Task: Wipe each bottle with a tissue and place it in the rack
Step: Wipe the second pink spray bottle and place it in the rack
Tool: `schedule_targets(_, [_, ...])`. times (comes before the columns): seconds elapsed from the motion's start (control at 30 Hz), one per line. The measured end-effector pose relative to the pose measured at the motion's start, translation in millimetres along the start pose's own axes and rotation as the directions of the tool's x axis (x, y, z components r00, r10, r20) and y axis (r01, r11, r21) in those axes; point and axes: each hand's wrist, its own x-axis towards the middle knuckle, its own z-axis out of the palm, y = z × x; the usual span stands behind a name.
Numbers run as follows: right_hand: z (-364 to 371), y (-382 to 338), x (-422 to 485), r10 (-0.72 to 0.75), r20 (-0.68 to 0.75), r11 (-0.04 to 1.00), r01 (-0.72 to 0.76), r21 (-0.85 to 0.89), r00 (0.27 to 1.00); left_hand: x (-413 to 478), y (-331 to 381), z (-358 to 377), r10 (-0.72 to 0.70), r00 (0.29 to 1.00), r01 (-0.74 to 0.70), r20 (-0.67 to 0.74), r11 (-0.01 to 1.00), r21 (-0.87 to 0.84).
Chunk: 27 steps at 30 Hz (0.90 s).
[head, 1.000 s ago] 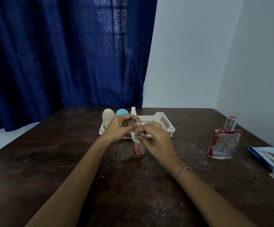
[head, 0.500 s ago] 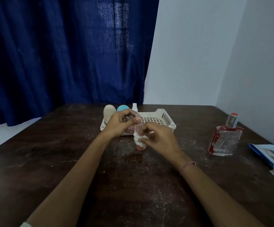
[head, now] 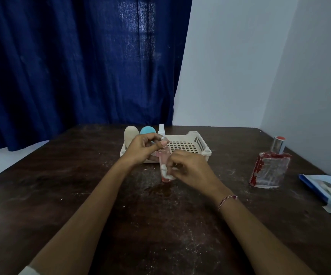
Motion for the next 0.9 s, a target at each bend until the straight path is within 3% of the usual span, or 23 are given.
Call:
schedule_targets(0.07, [0.4,1.1,-0.6,-0.002,0.152,1.0,0.004,-0.014,0.988,-0.6,1.4,-0.5,-0.016,1.0,0.016,-0.008,1.0,-0.004])
schedule_targets(0.13, [1.2,1.3,-0.5,-0.007,0.205,1.0,0.012,-0.026,0.979,-1.5,3.2,-0.5,-0.023,1.0,0.023,-0.005,1.0,-0.011])
schedule_targets(0.2, [0.6,-0.4,-0.1,-0.019,0.1,1.0,0.019,-0.003,0.995,-3.5,6.0,0.7,-0.022,1.0,0.023,0.02,0.999,-0.042])
schedule_targets(0.3, [-2.7,-3.6,1.9,-0.046,-0.185,0.999,0.051,0.019,0.982,-6.1,7.7,4.8,-0.003,0.997,0.01,0.078,0.997,-0.081])
schedule_targets(0.4, [-4.5,-3.6,3.4,-0.005,-0.243,0.999,0.015,0.042,0.97,-6.1,8.4,6.5,0.008,0.994,-0.001,0.107,0.998,-0.067])
schedule_targets(0.57, [-3.1,3.1,1.8,0.023,0.119,0.996,-0.033,0.084,0.993,-5.9,7.6,3.1,-0.017,0.994,0.029,0.109,0.993,-0.115])
schedule_targets(0.63, [-3.2,3.1,0.5,0.016,0.152,0.997,-0.028,0.074,0.988,-4.9,7.2,2.4,-0.03,0.994,0.042,0.108,0.993,-0.113])
schedule_targets(0.77, [-8.2,-4.0,2.2,0.043,-0.122,0.995,-0.032,0.093,0.992,-6.4,7.7,5.5,-0.006,0.986,0.028,0.169,0.992,-0.126])
schedule_targets(0.9, [-10.2,-7.9,3.8,0.26,-0.374,0.963,-0.213,0.162,0.89,-5.6,8.7,7.3,0.017,0.973,0.01,0.231,0.993,-0.116])
